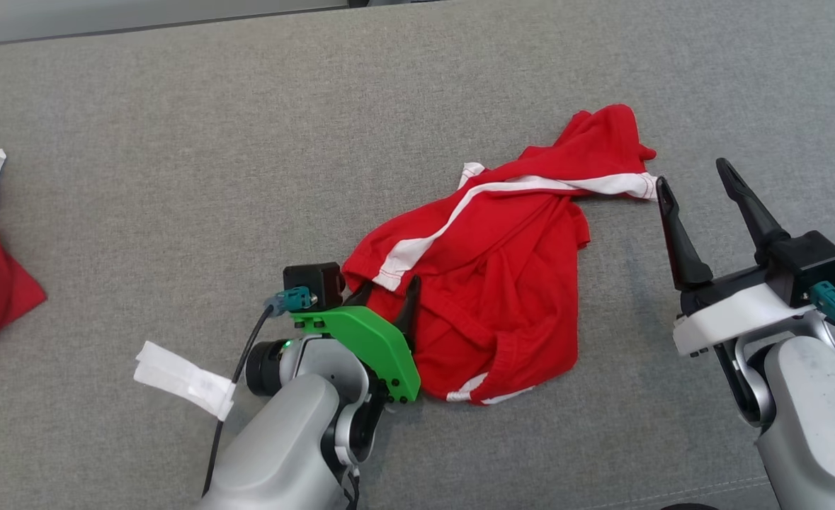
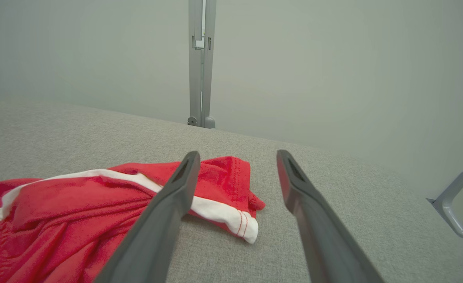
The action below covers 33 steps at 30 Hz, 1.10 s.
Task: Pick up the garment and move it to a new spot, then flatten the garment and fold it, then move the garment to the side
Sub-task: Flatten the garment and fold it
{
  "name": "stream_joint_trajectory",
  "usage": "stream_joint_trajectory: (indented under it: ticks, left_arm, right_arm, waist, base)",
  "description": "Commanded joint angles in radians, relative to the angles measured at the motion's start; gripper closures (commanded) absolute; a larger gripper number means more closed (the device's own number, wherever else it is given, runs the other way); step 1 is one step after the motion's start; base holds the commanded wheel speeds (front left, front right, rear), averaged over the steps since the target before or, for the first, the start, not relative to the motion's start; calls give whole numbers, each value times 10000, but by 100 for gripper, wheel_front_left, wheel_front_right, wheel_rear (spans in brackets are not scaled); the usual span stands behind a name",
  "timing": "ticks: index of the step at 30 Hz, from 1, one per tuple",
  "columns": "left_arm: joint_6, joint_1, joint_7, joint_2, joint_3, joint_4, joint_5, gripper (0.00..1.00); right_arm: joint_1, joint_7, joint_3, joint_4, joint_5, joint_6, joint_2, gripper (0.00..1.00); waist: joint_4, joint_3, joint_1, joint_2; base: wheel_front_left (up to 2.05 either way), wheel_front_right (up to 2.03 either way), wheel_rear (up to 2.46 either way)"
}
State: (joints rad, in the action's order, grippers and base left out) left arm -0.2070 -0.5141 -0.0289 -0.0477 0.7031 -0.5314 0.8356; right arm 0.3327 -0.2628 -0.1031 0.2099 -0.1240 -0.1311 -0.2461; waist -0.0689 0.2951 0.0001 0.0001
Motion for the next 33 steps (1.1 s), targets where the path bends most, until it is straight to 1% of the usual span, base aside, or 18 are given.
stream_joint_trajectory:
  ticks: [1,3,4,5,6,8,9,10,11,13,19,23,33]
  left_arm:
    - [-6,-98,24,-60,105,-222,229,0]
    - [39,-293,175,-56,206,-223,430,0]
    - [37,-386,248,-57,262,-243,561,10]
    - [59,-469,275,-54,330,-260,656,42]
    - [57,-537,365,-55,378,-280,764,55]
    - [64,-657,461,-51,549,-335,887,78]
    - [68,-731,480,-49,626,-356,958,81]
    - [68,-731,480,-49,626,-356,958,81]
    - [85,-790,534,-46,694,-368,1056,85]
    - [130,-904,587,-46,861,-393,1202,100]
    - [135,-1303,873,-52,1177,-392,1466,100]
    - [136,-1525,1005,-64,1292,-368,1585,100]
    - [136,-1614,1229,-83,1532,-345,1780,100]
  right_arm:
    - [137,-29,-42,65,-71,7,-78,0]
    - [236,-29,-157,193,-62,7,-118,0]
    - [294,-29,-228,294,-51,7,-151,0]
    - [337,-29,-308,404,-68,7,-179,0]
    - [388,-29,-421,548,-74,7,-221,0]
    - [532,-29,-631,891,-124,7,-365,0]
    - [632,-29,-739,1096,-158,7,-435,0]
    - [632,-29,-739,1096,-158,7,-435,0]
    - [730,-29,-872,1323,-161,7,-529,0]
    - [928,-29,-1061,1757,-170,7,-674,0]
    - [1609,-29,-1427,2827,-228,7,-1003,0]
    - [2022,-29,-1658,3520,-365,7,-1066,0]
    - [2499,-29,-1986,4167,-567,7,-1128,0]
  waist:
    - [7,41,-1,-1]
    - [2,100,-1,-1]
    - [-1,138,-1,-1]
    - [-7,175,-1,-1]
    - [-11,211,-1,-1]
    - [-8,293,-1,-1]
    - [-1,350,-1,-1]
    - [-1,350,-1,-1]
    - [14,410,-1,-1]
    - [60,526,-1,-1]
    - [268,929,-1,-1]
    - [404,1131,-1,-1]
    - [558,1190,-1,-1]
  base:
    - [0,0,0]
    - [0,0,0]
    - [0,0,0]
    - [0,0,0]
    - [0,0,0]
    - [0,0,0]
    - [0,0,0]
    - [0,0,0]
    - [0,0,0]
    - [0,0,0]
    - [0,0,0]
    - [0,0,0]
    - [0,0,0]
